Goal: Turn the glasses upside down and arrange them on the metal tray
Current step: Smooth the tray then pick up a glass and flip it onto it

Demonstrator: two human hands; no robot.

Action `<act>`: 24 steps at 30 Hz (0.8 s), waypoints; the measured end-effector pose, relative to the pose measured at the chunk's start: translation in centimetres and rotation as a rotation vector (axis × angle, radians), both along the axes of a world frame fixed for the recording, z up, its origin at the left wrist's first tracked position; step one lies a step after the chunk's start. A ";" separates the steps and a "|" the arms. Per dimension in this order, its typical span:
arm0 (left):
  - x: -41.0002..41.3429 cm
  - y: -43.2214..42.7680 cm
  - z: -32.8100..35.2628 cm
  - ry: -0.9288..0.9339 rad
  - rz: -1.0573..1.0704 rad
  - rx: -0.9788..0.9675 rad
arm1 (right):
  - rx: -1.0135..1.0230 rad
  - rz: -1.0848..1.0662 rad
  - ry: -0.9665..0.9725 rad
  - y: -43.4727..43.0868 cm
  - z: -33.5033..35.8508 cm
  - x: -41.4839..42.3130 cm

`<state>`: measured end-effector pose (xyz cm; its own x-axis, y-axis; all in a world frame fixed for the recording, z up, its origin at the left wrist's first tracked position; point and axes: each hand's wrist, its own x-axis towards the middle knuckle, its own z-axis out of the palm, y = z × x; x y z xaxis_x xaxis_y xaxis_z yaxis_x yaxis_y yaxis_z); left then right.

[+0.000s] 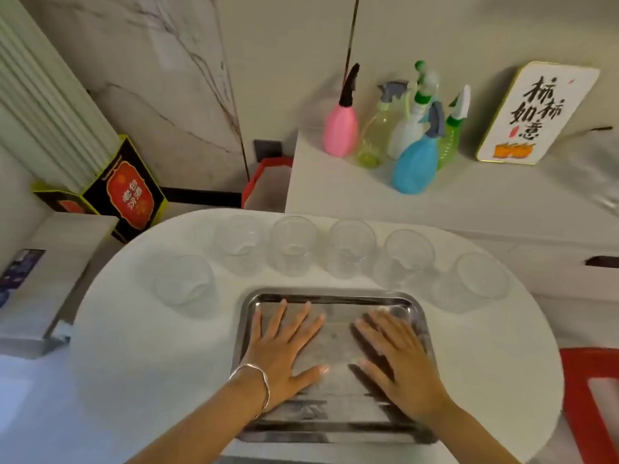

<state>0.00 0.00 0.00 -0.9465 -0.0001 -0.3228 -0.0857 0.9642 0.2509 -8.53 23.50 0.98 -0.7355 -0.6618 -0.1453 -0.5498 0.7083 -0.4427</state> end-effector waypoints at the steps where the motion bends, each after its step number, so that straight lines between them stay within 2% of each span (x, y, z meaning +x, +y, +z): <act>1: 0.3 -0.1 -0.4 0.007 -0.010 0.005 | 0.027 0.017 0.025 0.1 -0.6 0.2; 3: 0.2 -0.6 -1.3 0.097 -0.092 -0.113 | 0.076 0.036 0.106 0.0 -1.9 0.4; 6: 0.3 -0.4 -1.1 0.125 -0.113 -0.231 | 0.123 0.052 0.166 -0.3 -3.1 1.0; 8: -0.1 -0.8 -2.4 0.193 -0.129 -0.197 | 0.134 0.043 0.180 -0.3 -3.5 1.0; 11: -0.5 -1.7 -3.6 0.192 -0.124 -0.102 | 0.115 -0.001 0.184 -0.7 -3.8 1.3; 19: -0.1 -1.6 -2.6 0.181 -0.140 -0.098 | 0.100 0.011 0.208 -0.5 -3.9 1.5; 21: 0.6 -1.7 -0.8 0.328 -0.133 -0.033 | 0.068 0.012 0.182 -0.4 -3.6 1.6; 24: 1.6 -3.8 2.8 0.728 -0.026 0.019 | -0.098 -0.009 0.091 -1.7 -2.3 1.8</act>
<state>1.64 -3.76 2.82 -0.9208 0.0251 0.3892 0.1327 0.9585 0.2523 -6.70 21.77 -1.35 -0.7484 -0.6631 -0.0132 -0.5847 0.6691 -0.4588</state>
